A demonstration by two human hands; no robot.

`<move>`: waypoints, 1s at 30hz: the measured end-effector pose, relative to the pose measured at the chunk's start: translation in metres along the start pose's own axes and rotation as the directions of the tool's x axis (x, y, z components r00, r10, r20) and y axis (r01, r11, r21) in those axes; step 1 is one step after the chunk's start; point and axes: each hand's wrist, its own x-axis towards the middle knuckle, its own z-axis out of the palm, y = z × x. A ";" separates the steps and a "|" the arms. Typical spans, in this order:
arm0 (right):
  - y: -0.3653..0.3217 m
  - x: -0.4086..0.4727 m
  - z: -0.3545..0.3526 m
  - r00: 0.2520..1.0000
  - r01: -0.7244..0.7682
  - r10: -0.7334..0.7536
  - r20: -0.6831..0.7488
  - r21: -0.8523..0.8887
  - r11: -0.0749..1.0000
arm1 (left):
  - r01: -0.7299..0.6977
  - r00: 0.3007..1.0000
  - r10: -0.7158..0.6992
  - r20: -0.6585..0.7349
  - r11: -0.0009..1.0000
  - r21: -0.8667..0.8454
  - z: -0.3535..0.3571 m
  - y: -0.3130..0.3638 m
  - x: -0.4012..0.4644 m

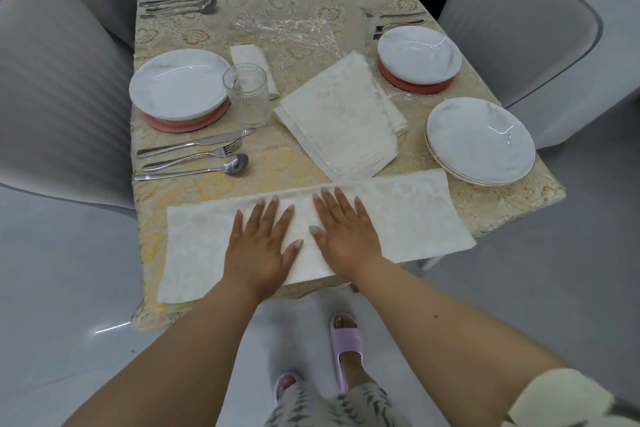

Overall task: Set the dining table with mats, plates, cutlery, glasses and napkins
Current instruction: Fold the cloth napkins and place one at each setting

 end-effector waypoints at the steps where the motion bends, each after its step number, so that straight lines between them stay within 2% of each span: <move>1: 0.003 0.000 0.001 1.000 0.001 -0.001 0.002 -0.001 1.000 | 0.018 1.000 -0.018 -0.002 1.000 -0.002 -0.001 -0.004 0.000; 6: 0.045 0.002 -0.007 1.000 -0.027 0.027 -0.017 -0.028 0.999 | 0.112 0.994 -0.111 -0.017 0.994 0.018 -0.002 -0.029 -0.007; 13: 0.103 -0.003 -0.017 0.985 -0.170 0.169 -0.027 -0.067 0.983 | 0.266 0.964 -0.266 -0.020 0.964 -0.018 -0.010 -0.066 -0.016; 19: 0.100 -0.004 -0.019 0.972 -0.234 0.233 -0.016 -0.074 0.969 | 0.406 0.914 -0.405 0.018 0.911 -0.069 -0.021 -0.088 -0.013; 21: 0.086 -0.002 -0.020 0.966 -0.260 0.258 -0.037 -0.064 0.964 | 0.416 0.907 -0.420 -0.011 0.902 -0.118 -0.029 -0.093 -0.008; 23: 0.061 -0.001 -0.017 0.980 -0.195 0.193 -0.049 -0.026 0.980 | 0.420 0.901 -0.432 -0.048 0.894 -0.153 -0.041 -0.096 -0.001; 27: 0.000 0.004 -0.004 1.000 0.028 -0.027 -0.015 0.054 0.998 | 0.449 0.884 -0.461 -0.085 0.885 -0.127 -0.054 -0.100 0.011; 30: -0.026 0.009 0.004 0.997 0.077 -0.077 0.018 0.020 0.997 | 0.486 0.868 -0.493 -0.061 0.868 -0.104 -0.058 -0.105 0.019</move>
